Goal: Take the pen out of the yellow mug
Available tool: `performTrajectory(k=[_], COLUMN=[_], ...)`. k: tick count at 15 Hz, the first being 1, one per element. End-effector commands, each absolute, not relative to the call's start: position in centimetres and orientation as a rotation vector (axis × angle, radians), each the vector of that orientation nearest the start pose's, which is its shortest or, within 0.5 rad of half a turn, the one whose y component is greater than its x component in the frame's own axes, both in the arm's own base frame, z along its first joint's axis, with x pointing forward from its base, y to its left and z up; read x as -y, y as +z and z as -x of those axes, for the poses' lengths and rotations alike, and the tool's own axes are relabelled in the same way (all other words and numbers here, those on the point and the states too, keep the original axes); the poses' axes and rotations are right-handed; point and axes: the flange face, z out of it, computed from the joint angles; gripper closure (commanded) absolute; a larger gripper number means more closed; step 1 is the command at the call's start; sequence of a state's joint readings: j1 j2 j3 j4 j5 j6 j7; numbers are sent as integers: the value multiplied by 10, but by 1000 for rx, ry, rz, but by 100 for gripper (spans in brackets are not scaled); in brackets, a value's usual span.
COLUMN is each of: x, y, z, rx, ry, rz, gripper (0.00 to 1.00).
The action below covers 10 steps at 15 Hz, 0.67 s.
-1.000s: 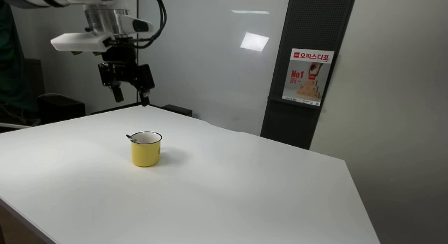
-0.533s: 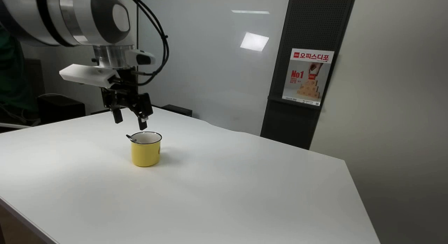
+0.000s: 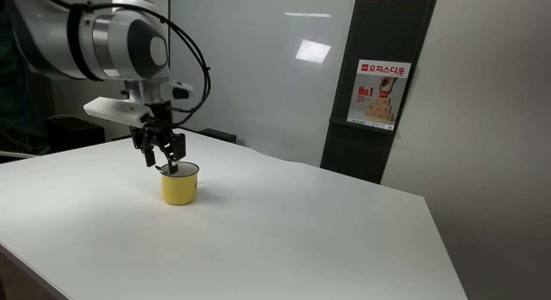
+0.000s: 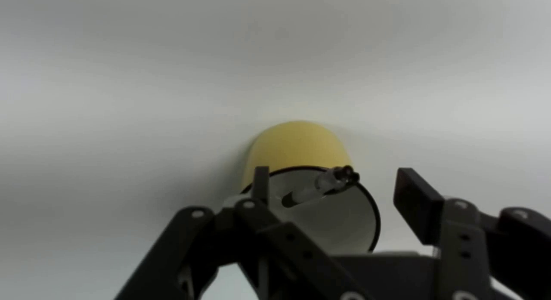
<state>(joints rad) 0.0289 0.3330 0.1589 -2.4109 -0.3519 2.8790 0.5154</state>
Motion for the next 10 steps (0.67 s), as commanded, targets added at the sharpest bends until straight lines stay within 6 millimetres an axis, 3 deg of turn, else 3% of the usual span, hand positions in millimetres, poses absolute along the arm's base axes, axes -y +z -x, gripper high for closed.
performTrajectory(k=[1, 7, 10], x=[-123, -126, -122], y=[187, 195, 201], z=[-499, -495, -494], rx=[-42, -140, -192], ry=[-244, -211, -212], rz=[3122, 3068, 3052], gripper=[54, 95, 96])
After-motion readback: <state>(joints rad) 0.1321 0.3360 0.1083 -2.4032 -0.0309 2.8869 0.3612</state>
